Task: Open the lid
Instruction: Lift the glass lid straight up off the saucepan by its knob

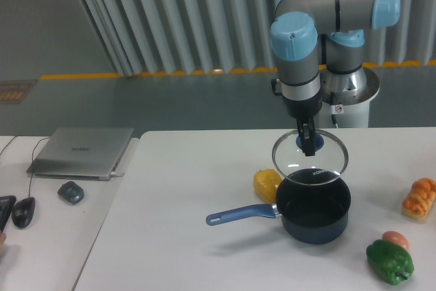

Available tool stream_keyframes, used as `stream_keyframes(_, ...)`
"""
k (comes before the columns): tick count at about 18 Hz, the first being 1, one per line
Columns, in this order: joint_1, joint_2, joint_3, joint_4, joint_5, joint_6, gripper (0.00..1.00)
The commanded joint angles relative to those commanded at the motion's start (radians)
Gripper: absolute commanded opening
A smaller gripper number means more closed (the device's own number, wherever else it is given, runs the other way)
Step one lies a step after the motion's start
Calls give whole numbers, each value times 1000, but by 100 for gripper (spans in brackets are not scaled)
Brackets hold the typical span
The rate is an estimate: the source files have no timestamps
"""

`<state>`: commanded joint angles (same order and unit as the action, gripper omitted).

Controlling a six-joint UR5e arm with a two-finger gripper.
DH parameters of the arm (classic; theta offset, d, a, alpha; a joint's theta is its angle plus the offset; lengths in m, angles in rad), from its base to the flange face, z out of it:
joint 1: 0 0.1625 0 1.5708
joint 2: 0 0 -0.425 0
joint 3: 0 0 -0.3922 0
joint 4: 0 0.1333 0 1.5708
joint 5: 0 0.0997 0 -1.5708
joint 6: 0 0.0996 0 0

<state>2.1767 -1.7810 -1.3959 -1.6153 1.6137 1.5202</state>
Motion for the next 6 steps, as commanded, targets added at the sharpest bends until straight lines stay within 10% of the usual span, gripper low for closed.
stream_keyframes(6, 2, 0, 0, 0, -8, 0, 32)
